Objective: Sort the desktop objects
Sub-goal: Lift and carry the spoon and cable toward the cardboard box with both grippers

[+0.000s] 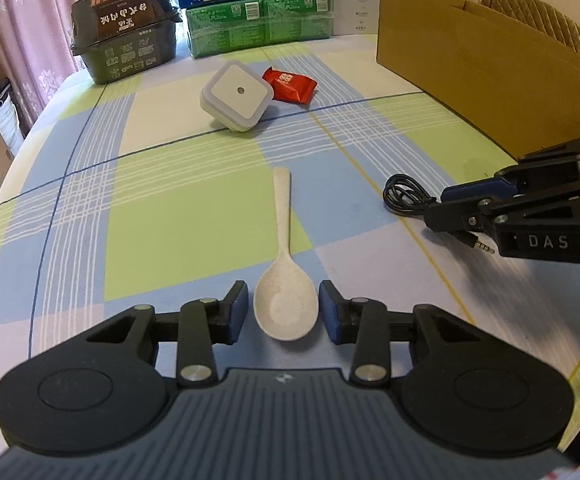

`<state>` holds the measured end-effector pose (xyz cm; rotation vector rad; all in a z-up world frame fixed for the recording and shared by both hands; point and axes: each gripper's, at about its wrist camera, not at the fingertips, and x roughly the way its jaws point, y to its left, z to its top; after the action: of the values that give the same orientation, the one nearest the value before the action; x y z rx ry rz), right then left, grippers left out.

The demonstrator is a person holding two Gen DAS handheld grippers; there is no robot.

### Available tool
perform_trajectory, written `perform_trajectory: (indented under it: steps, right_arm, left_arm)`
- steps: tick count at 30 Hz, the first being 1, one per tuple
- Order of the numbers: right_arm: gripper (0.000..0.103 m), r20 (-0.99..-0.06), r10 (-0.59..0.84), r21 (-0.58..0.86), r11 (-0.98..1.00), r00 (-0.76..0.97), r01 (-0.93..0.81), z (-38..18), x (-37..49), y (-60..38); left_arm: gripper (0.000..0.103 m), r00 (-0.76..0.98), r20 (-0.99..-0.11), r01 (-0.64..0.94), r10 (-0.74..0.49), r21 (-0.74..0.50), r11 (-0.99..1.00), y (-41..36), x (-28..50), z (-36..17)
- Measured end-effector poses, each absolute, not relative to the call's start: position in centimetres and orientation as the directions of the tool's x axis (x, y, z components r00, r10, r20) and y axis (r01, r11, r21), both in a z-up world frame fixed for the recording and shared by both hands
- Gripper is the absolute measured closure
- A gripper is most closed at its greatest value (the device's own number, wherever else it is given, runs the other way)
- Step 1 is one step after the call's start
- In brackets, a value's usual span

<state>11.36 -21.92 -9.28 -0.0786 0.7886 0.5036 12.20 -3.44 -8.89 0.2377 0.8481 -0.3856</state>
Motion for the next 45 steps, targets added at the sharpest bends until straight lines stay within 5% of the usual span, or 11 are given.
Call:
perform_trajectory:
  steps: [17, 32, 45]
  right_arm:
    - [0.086, -0.706, 0.38, 0.091, 0.885, 0.597, -0.456, -9.8, 11.3, -21.5]
    - [0.075, -0.679, 0.361, 0.016, 0.878, 0.639, -0.479, -11.1, 12.9, -19.6]
    - [0.084, -0.659, 0.359, 0.022, 0.888, 0.661, -0.46, -10.3, 12.8, -19.4]
  left_arm:
    - [0.076, 0.602, -0.749, 0.408, -0.277, -0.009, 0.913, -3.7, 11.8, -7.7]
    - [0.076, 0.616, -0.736, 0.369, -0.281, -0.046, 0.928, -2.9, 12.3, -7.3]
    - [0.076, 0.626, -0.723, 0.369, -0.292, -0.055, 0.928, -3.3, 12.4, -6.9]
